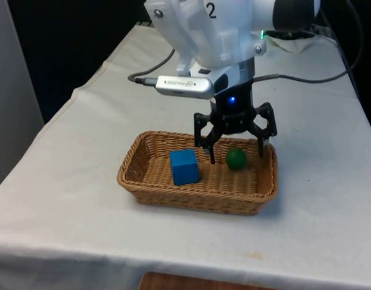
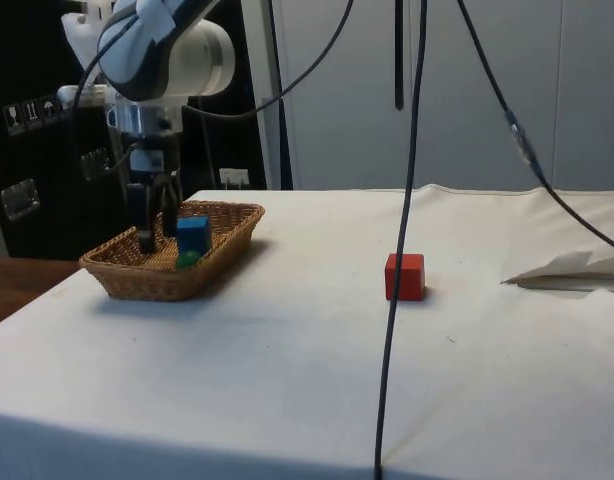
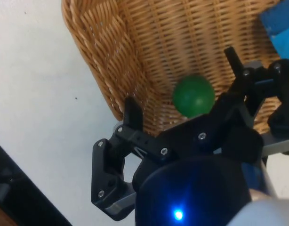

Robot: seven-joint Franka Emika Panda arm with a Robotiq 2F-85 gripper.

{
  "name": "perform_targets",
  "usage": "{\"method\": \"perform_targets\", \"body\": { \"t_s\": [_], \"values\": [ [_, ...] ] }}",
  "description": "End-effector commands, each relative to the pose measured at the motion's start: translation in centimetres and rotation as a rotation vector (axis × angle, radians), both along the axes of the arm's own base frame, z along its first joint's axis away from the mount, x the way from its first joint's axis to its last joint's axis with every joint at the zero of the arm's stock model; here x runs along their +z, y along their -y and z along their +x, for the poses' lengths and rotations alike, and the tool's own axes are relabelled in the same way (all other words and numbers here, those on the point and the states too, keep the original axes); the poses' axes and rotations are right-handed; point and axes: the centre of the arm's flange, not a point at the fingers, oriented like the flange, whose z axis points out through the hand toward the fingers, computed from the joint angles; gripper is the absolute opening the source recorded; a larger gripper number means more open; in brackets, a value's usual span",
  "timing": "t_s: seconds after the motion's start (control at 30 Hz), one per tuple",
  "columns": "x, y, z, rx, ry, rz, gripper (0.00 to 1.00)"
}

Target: Place all non-red objects into the basket.

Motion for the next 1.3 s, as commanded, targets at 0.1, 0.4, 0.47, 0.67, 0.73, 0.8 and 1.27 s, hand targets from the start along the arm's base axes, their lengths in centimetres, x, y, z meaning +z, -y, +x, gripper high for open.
{"method": "perform_targets", "body": {
  "t_s": [0.1, 0.4, 0.47, 0.67, 0.73, 0.8, 1.27],
  "values": [
    [1.1, 0.4, -0.8, -0.011, -0.011, 0.001, 1.00],
    [2.5, 1.1, -2.1, -0.024, -0.028, 0.007, 1.00],
    [2.8, 1.2, -2.4, -0.025, -0.030, 0.007, 1.00],
    [3.5, 1.5, -3.4, -0.031, -0.039, 0.008, 1.00],
    [3.7, 1.5, -3.7, -0.032, -0.041, 0.007, 1.00],
    [3.9, 1.6, -4.1, -0.034, -0.045, 0.008, 1.00],
    [4.7, 2.0, -6.6, -0.037, -0.065, -0.014, 1.00]
  ]
}}
